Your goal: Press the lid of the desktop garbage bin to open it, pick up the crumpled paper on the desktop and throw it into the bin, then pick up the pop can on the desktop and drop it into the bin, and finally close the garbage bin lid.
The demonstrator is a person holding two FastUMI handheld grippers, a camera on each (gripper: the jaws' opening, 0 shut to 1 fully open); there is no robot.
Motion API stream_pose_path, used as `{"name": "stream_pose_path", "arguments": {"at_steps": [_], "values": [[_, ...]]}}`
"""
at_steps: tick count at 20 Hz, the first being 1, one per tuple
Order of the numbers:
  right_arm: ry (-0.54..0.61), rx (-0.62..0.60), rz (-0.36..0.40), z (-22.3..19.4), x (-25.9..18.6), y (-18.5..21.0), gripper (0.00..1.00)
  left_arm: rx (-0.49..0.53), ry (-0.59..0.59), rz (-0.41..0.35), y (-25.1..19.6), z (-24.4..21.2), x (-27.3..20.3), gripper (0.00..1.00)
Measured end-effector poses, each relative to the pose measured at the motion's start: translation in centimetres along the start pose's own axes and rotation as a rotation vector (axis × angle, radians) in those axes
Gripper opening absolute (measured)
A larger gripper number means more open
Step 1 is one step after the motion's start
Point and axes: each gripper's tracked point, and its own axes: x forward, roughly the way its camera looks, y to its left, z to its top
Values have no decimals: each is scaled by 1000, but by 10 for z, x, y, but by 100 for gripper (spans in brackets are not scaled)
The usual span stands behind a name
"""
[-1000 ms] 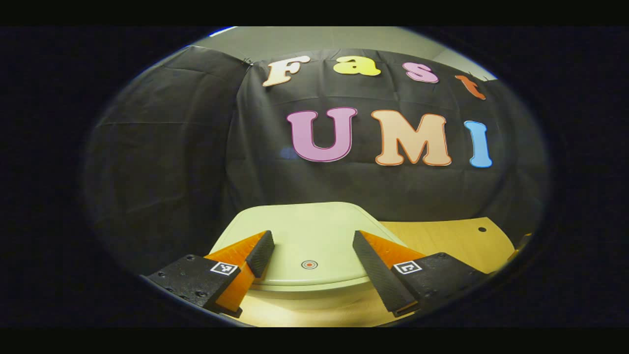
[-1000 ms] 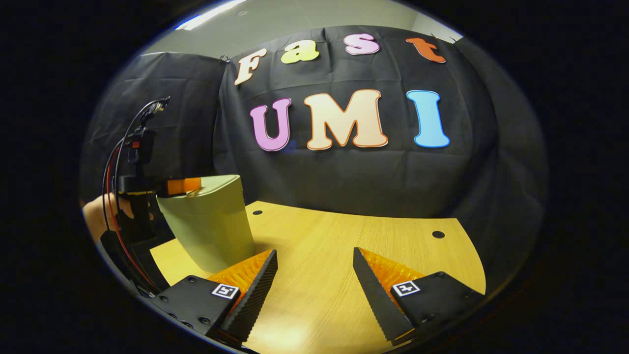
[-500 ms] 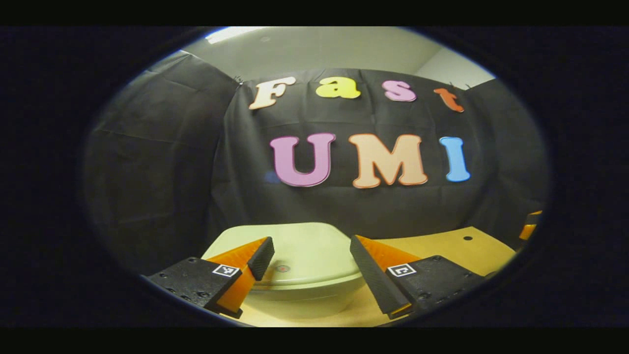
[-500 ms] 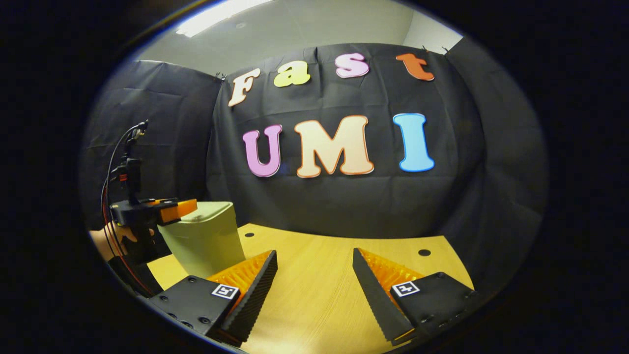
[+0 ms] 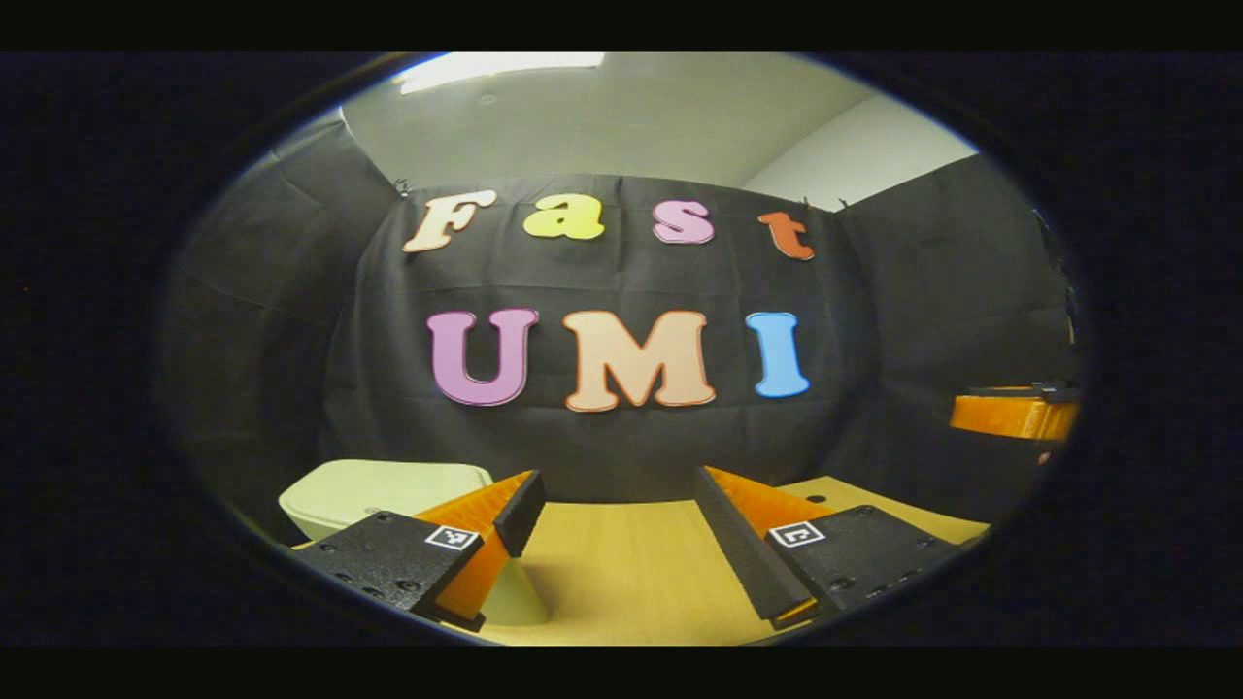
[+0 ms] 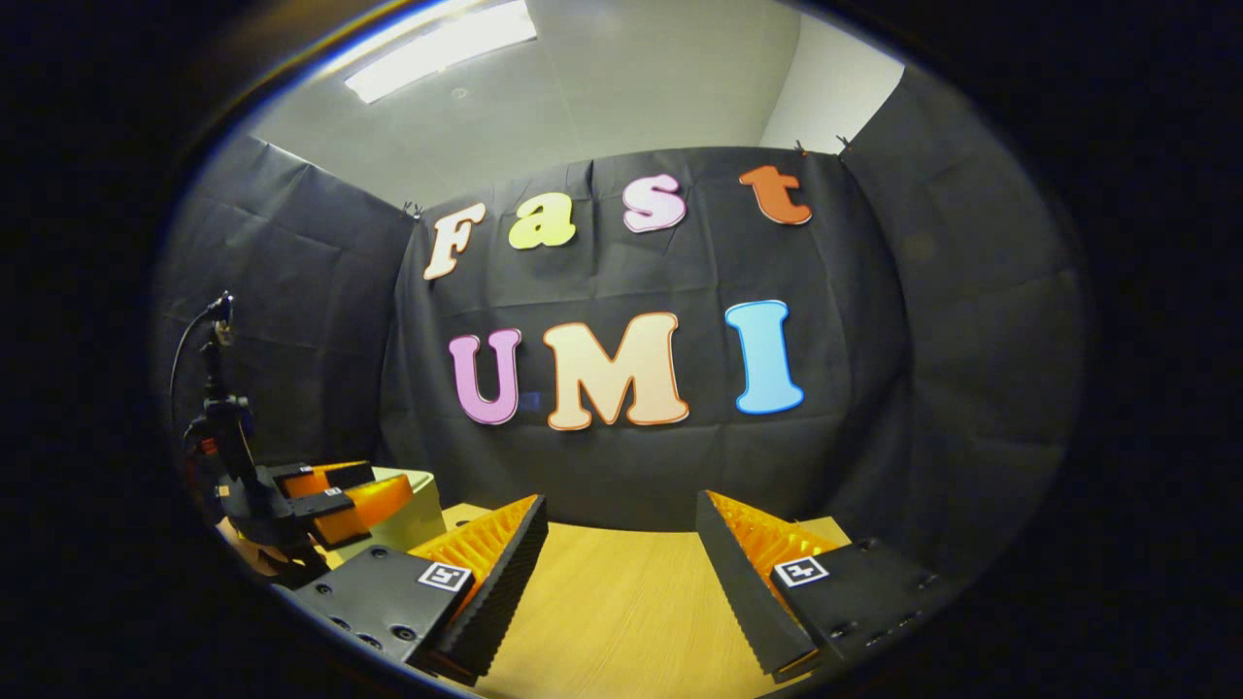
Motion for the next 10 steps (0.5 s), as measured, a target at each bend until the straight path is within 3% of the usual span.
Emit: {"name": "stream_pose_path", "arguments": {"at_steps": [2, 10], "values": [[-15, -19, -19, 5, -3, -11, 96, -4, 11, -43, -20, -2, -2, 94], [-50, -5, -52, 14, -18, -34, 96, 17, -40, -91, -53, 22, 4, 93]]}}
